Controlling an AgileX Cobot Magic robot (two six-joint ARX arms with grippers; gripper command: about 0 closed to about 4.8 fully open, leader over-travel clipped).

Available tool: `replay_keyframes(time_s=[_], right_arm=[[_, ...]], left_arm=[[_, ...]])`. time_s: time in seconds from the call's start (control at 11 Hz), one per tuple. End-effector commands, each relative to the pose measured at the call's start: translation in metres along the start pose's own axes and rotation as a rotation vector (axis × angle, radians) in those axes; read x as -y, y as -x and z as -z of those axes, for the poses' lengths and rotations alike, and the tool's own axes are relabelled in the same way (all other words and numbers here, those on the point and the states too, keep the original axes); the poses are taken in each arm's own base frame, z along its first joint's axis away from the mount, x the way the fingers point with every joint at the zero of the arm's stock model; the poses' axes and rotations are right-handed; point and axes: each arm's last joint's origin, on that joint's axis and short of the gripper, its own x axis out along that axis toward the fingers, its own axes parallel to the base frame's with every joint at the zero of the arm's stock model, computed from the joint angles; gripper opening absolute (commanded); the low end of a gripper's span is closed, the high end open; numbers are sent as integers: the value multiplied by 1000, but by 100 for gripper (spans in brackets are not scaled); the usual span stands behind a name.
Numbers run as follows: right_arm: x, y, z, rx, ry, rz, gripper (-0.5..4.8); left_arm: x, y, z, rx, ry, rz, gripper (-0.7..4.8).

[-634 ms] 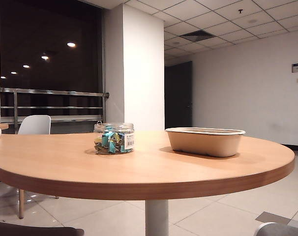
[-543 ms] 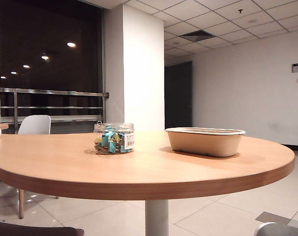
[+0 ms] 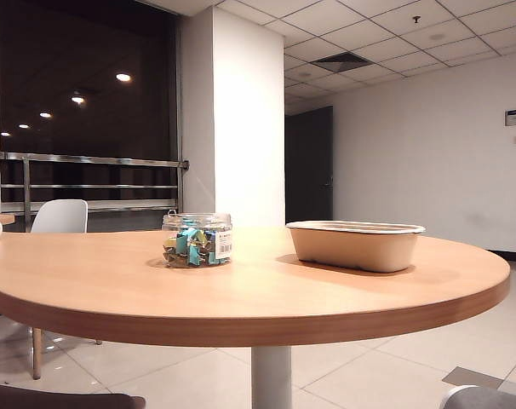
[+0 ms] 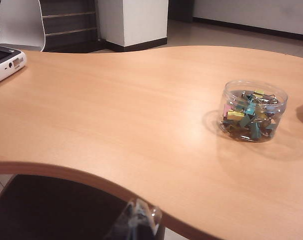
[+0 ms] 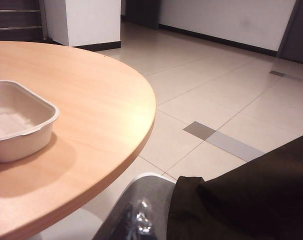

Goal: Pick up the box filled with clips, pour some clips from it into the rectangular paper box, and then put the clip box back on the table.

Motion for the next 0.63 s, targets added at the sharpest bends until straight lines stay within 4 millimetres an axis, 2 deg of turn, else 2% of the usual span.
replay_keyframes(time_s=[0.09,0.27,0.36,0.63], right_arm=[[2,4,-24,133,-38,1,-1],[6,18,-69,250,-71,9,-1],[7,21,-77,266,-90,11,-1],[10,24,-120,296,-151,43,-2]], left_arm=[[0,2,-11,77,59,2,-6],[-2,11,-42,175,129,-13,-5],[-3,15,-51,199,167,-20,-6],[-5,27,-89,243,304,-25,-6]])
